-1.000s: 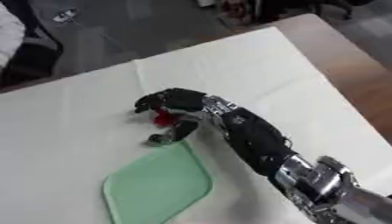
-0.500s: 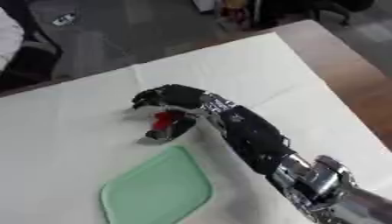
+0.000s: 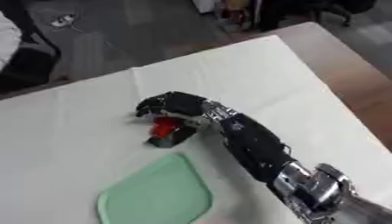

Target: Pick up objects on the table and place them in the box.

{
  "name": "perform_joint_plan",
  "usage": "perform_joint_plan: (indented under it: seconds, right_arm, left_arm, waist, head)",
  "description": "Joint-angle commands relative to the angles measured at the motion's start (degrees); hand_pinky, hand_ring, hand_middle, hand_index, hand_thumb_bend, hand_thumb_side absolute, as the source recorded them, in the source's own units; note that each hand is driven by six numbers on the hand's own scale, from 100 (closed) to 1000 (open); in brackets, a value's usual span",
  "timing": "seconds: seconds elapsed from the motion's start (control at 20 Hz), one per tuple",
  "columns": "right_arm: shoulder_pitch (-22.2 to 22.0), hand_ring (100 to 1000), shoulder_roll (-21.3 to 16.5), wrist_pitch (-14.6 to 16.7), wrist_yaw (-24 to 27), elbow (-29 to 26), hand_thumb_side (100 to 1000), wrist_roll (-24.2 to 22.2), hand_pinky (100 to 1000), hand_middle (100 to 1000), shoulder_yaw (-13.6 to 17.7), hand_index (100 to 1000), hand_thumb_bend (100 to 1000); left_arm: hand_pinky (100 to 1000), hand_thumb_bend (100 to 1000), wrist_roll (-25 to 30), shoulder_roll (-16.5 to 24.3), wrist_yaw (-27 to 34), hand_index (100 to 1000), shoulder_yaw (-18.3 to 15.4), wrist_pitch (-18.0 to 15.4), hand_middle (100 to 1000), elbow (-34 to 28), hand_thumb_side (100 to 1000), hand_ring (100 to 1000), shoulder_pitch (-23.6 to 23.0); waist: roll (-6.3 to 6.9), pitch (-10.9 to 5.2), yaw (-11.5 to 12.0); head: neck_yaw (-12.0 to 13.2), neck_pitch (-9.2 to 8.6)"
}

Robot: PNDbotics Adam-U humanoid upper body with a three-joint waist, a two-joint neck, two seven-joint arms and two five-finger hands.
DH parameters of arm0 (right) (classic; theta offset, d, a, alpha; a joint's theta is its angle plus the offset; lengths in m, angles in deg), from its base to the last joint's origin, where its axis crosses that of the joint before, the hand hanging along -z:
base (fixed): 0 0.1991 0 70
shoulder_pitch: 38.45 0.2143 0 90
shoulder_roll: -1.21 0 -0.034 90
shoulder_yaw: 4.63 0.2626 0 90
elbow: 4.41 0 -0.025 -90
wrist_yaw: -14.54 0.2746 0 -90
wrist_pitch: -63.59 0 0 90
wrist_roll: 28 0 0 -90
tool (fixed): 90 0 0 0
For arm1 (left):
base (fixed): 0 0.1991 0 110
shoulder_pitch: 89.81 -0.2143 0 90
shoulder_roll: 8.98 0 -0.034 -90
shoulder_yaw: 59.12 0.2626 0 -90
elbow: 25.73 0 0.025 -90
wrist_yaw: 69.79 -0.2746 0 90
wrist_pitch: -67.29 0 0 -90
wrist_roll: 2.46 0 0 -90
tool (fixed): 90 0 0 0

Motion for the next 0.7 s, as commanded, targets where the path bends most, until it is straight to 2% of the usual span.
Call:
perform_joint_plan:
  seconds: [0.05, 0.1, 0.15, 0.2, 0.25, 0.3, 0.35, 0.4, 0.55, 0.7]
  right_arm:
    - [-0.1, 210, -0.5, 1.1, 2.0, 0.7, 311, 1.0, 100, 480, 0.6, 540, 235]
    - [-0.3, 100, -0.4, 1.9, 3.4, 0.7, 244, 1.4, 100, 303, 0.7, 395, 191]
    - [-0.7, 100, -0.3, 2.5, 4.8, 0.5, 244, 2.1, 100, 303, 0.7, 395, 191]
    - [-1.0, 100, -0.3, 2.8, 5.8, -0.1, 228, 3.0, 100, 105, 0.6, 236, 162]
    - [-1.4, 100, -0.3, 2.8, 6.3, -1.2, 214, 4.3, 100, 100, 0.4, 204, 156]
    - [-1.8, 100, -0.3, 2.7, 6.4, -2.2, 193, 5.6, 100, 100, 0.0, 148, 282]
    - [-2.2, 100, -0.2, 2.8, 6.3, -3.1, 193, 6.7, 100, 100, -0.5, 148, 282]
    - [-2.5, 100, 0.1, 3.1, 6.5, -3.8, 123, 7.6, 100, 100, -0.9, 117, 341]
    - [-2.9, 100, 0.9, 4.5, 9.5, -4.3, 100, 8.7, 100, 100, -1.7, 106, 330]
    - [-2.3, 100, 1.5, 5.2, 14.2, -4.5, 100, 6.0, 100, 100, -2.5, 101, 300]
  left_arm:
    - [325, 304, 0.1, 0.6, 0.2, 809, -0.3, -0.2, 636, -0.8, 795, 478, 0.8]
    - [326, 304, 0.1, 0.7, 0.2, 809, -0.3, -0.2, 636, -0.8, 794, 478, 0.8]
    - [326, 304, 0.1, 0.7, 0.2, 809, -0.3, -0.2, 636, -0.8, 794, 478, 0.8]
    - [326, 304, 0.1, 0.8, 0.2, 809, -0.3, -0.2, 636, -0.8, 794, 479, 0.8]
    - [326, 304, 0.1, 0.8, 0.2, 809, -0.3, -0.2, 636, -0.8, 794, 479, 0.8]
    - [327, 304, 0.2, 0.9, 0.2, 809, -0.3, -0.2, 636, -0.8, 794, 479, 0.7]
    - [327, 304, 0.2, 1.0, 0.2, 809, -0.3, -0.2, 636, -0.8, 794, 479, 0.7]
    - [328, 304, 0.2, 1.1, 0.1, 808, -0.3, -0.2, 637, -0.8, 794, 479, 0.6]
    - [328, 304, 0.3, 1.7, 0.1, 808, -0.3, -0.1, 637, -0.8, 794, 480, 0.1]
    - [329, 303, 0.4, 2.5, -0.1, 808, -0.4, 0.1, 637, -0.8, 794, 480, -0.7]
  waist:
    - [-0.12, -0.78, 0.1]
    - [-0.13, -0.82, 0.0]
    - [-0.16, -0.87, 0.0]
    - [-0.18, -0.94, 0.0]
    - [-0.20, -1.01, -0.1]
    - [-0.22, -1.13, -0.2]
    - [-0.24, -1.25, -0.3]
    - [-0.26, -1.42, -0.4]
    - [-0.43, -1.99, -0.8]
    - [-0.71, -2.74, -1.6]
  head:
    - [-0.2, -0.53]
    - [-0.2, -0.41]
    - [-0.2, -0.32]
    - [-0.3, -0.26]
    - [-0.3, -0.20]
    - [-0.3, -0.08]
    - [-0.3, 0.04]
    - [-0.2, 0.19]
    - [0.1, 0.69]
    - [0.6, 1.62]
